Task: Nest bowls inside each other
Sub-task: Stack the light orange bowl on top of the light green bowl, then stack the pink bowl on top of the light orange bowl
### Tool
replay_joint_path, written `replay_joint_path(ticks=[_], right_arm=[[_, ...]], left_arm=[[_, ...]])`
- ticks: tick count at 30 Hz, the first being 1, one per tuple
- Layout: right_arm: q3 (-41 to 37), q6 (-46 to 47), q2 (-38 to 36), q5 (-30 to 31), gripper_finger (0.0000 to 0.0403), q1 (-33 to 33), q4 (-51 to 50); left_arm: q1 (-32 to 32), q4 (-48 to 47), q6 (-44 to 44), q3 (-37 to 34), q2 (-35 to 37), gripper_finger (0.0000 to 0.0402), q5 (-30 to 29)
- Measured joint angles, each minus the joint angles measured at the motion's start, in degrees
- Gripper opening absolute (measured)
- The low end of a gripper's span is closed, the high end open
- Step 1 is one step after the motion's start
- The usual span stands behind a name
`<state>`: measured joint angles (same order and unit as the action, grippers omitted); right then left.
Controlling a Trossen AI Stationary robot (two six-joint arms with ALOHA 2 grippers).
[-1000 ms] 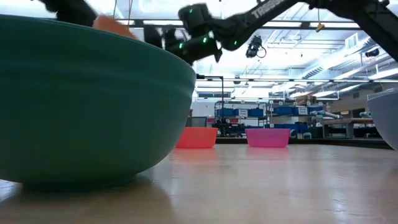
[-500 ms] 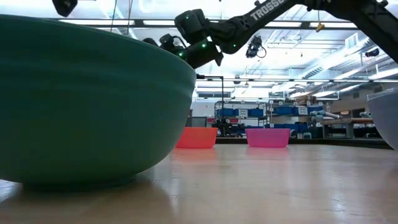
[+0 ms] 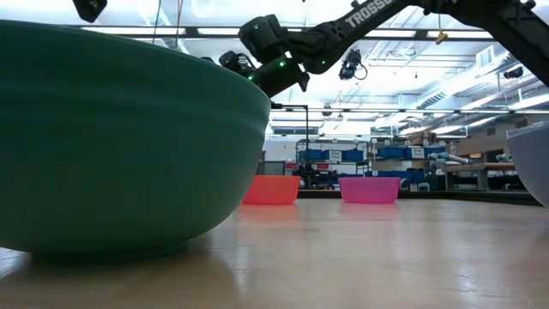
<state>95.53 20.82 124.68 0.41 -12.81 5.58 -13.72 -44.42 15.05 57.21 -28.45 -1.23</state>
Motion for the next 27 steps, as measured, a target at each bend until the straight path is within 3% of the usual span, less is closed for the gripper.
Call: replay_joint_path(ticks=[6,13,27], right_arm=[[0.0,0.2,-0.1,-0.9,0.0107,0.1,-0.3],[0.0,1.2,-0.6,-9.6,0.0111,2.3,-2.4],[0.0,0.2,-2.3,-7.1,0.0111,10.6,-24.2]], left_arm=[[0.0,-0.4,0.0,0.0,0.0,0.0138,0.0],[0.0,-2.8,0.0,0.0,0.0,0.0138,0.0],[0.0,-9.6,2.6,0.0,0.0,0.0138,0.0]])
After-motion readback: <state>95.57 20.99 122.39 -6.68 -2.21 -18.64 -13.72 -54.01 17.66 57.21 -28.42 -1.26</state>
